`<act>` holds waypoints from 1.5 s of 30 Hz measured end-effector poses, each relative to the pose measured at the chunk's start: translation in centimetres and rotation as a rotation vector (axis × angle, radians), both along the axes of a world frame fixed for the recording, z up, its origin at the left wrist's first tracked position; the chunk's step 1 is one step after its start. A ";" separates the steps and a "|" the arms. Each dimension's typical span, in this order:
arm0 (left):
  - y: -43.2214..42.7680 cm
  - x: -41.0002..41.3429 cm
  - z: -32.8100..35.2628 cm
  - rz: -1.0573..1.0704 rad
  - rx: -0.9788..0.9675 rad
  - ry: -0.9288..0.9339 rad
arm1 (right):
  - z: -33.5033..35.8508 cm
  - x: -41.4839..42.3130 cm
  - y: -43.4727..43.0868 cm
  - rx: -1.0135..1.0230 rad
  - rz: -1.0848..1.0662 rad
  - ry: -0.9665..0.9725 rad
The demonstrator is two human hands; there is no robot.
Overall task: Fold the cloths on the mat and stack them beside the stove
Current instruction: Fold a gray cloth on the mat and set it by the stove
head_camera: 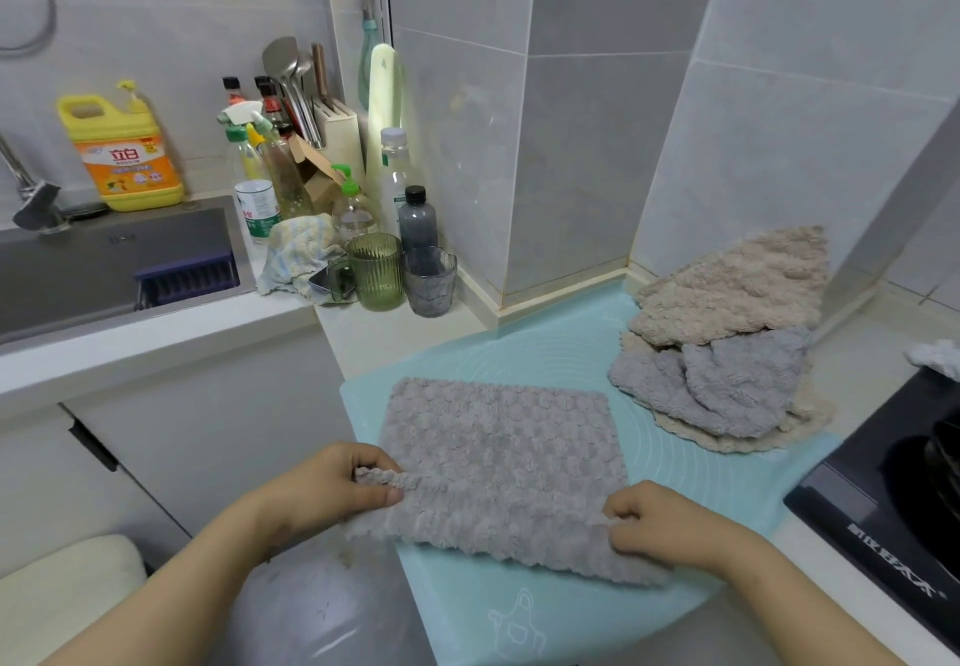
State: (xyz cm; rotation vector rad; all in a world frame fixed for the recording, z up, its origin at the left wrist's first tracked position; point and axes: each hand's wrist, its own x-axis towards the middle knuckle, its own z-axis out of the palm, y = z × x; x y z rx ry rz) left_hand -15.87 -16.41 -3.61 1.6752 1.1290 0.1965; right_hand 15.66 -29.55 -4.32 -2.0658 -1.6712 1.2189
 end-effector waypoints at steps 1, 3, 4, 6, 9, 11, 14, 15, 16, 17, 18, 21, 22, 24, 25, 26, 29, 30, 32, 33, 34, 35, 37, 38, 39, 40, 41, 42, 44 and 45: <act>0.3 0.0 0.3 0.005 0.002 0.010 | 0.3 0.1 0.1 0.005 -0.023 0.017; 1.0 0.3 0.6 0.041 0.036 0.027 | 0.4 0.5 0.3 0.067 -0.102 0.018; 1.4 0.6 0.6 0.069 0.062 0.035 | 0.3 0.7 0.5 0.109 -0.151 0.021; 2.3 1.1 0.5 0.122 0.116 0.050 | 0.3 1.0 1.0 0.169 -0.250 0.053; 4.0 2.0 0.1 0.188 0.169 0.039 | 0.2 1.4 1.9 0.251 -0.426 0.152; 5.1 2.7 -0.3 0.244 0.173 0.027 | 0.0 1.5 2.7 0.303 -0.538 0.185; 6.5 3.9 -1.0 0.338 0.152 0.004 | -0.8 1.6 4.2 0.329 -0.662 0.201; 7.0 4.4 -1.2 0.368 0.141 -0.006 | -1.2 1.6 4.7 0.334 -0.700 0.211; 7.4 4.7 -1.4 0.395 0.131 -0.009 | -1.5 1.7 5.2 0.340 -0.732 0.222; 7.8 5.0 -1.6 0.416 0.122 -0.005 | -1.9 1.7 5.7 0.347 -0.757 0.229; 8.3 5.2 -1.9 0.435 0.112 0.001 | -2.2 1.7 6.2 0.353 -0.778 0.233; 9.5 5.6 -2.7 0.458 0.103 0.023 | -2.8 1.9 7.7 0.360 -0.818 0.241; 9.9 5.7 -3.0 0.461 0.106 0.036 | -2.9 1.9 8.1 0.359 -0.821 0.242; 10.5 5.9 -3.4 0.468 0.121 0.064 | -2.9 1.9 8.9 0.371 -0.818 0.228; 10.7 6.1 -3.5 0.470 0.129 0.077 | -2.9 2.0 9.2 0.377 -0.819 0.211; 10.9 6.2 -3.6 0.472 0.139 0.091 | -2.8 1.9 9.5 0.383 -0.818 0.194; 11.2 6.6 -3.8 0.471 0.163 0.130 | -2.8 2.0 10.2 0.393 -0.800 0.146; 11.3 6.7 -3.8 0.464 0.176 0.144 | -2.9 2.0 10.4 0.387 -0.794 0.133; 11.3 6.9 -3.8 0.438 0.208 0.186 | -3.2 2.1 10.7 0.368 -0.783 0.103; 11.4 7.1 -3.8 0.425 0.222 0.202 | -3.4 2.2 10.8 0.359 -0.780 0.089; 11.4 7.1 -3.8 0.411 0.231 0.213 | -3.6 2.2 10.9 0.354 -0.780 0.077; 11.4 7.2 -3.8 0.401 0.239 0.221 | -3.7 2.2 11.0 0.354 -0.786 0.070; 11.5 7.3 -4.1 0.394 0.258 0.238 | -4.0 2.2 11.0 0.352 -0.801 0.060; 11.6 7.3 -4.2 0.385 0.274 0.253 | -4.2 2.2 11.0 0.354 -0.808 0.053; 11.6 7.4 -4.3 0.373 0.298 0.278 | -4.3 2.3 11.0 0.354 -0.812 0.042; 11.6 7.4 -4.4 0.362 0.326 0.312 | -4.4 2.3 11.0 0.357 -0.813 0.033; 11.5 7.5 -4.4 0.359 0.363 0.347 | -4.5 2.2 11.1 0.352 -0.817 0.022; 11.2 7.6 -4.4 0.362 0.416 0.375 | -4.4 1.9 11.0 0.340 -0.823 0.005; 9.9 7.8 -4.3 0.381 0.596 0.378 | -4.2 1.3 10.6 0.301 -0.842 -0.072; 9.0 8.0 -4.3 0.382 0.705 0.336 | -4.2 1.0 10.2 0.293 -0.847 -0.129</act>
